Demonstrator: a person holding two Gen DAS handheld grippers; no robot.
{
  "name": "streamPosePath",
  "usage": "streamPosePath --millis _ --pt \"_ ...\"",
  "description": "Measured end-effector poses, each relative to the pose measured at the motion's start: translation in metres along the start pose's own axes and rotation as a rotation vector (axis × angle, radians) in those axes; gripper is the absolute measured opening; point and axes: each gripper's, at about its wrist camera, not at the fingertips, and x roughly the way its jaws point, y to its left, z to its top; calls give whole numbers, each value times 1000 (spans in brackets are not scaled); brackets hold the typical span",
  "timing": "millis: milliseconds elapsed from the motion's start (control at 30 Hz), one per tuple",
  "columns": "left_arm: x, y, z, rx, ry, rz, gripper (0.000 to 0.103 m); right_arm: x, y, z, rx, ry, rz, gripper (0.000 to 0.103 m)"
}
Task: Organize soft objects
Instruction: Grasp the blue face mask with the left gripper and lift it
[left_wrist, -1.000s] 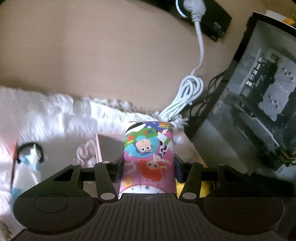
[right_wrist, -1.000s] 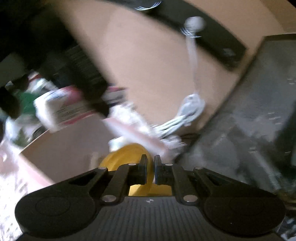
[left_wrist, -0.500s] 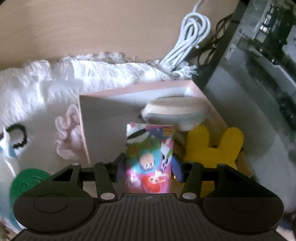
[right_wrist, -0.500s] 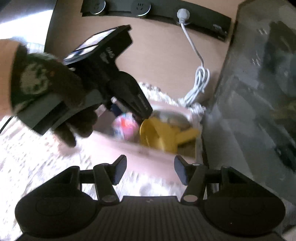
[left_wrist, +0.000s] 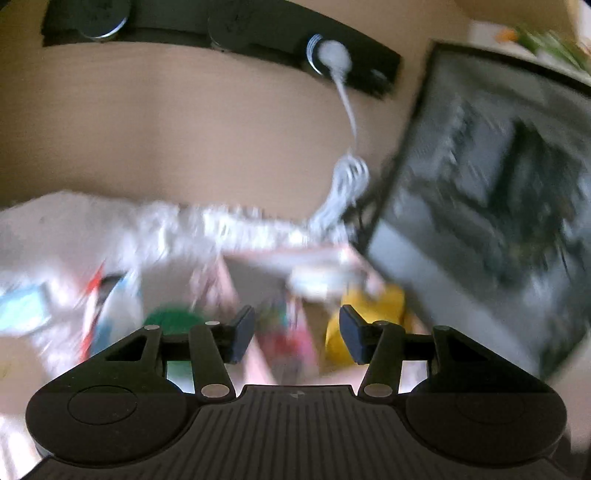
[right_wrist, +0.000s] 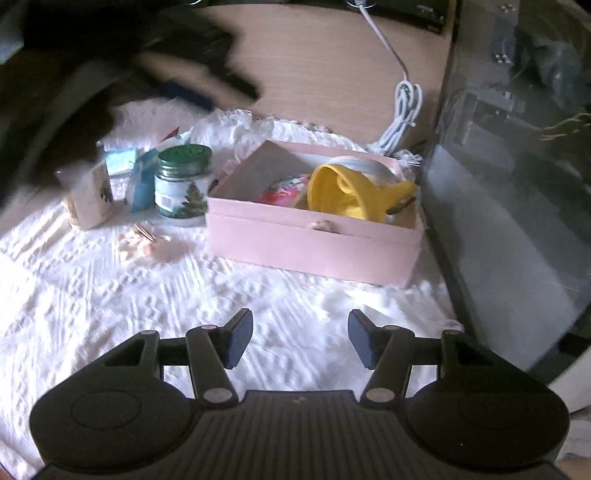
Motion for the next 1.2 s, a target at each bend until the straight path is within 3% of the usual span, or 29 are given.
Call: streamPosePath --millis 100,167,333,467,600,900,1067,1200 --pt "-44 11 -32 75 -6 -1 55 7 15 11 -26 -5 17 57" --pt "-71 29 -41 107 -25 36 56 12 27 18 -50 -1 34 57" --pt "-121 104 -42 179 -75 244 56 16 61 33 -115 8 61 57" --pt "-110 172 -38 207 20 353 55 12 87 38 -163 15 55 57" --pt "-76 212 -38 319 77 422 55 7 108 38 -229 36 29 57" --pt "-8 267 -19 356 173 348 56 9 124 27 -229 130 -48 58" --pt "20 287 -20 311 278 259 56 9 120 23 -205 158 -67 58" --pt "21 292 -23 274 308 218 58 8 112 24 -165 159 -79 58"
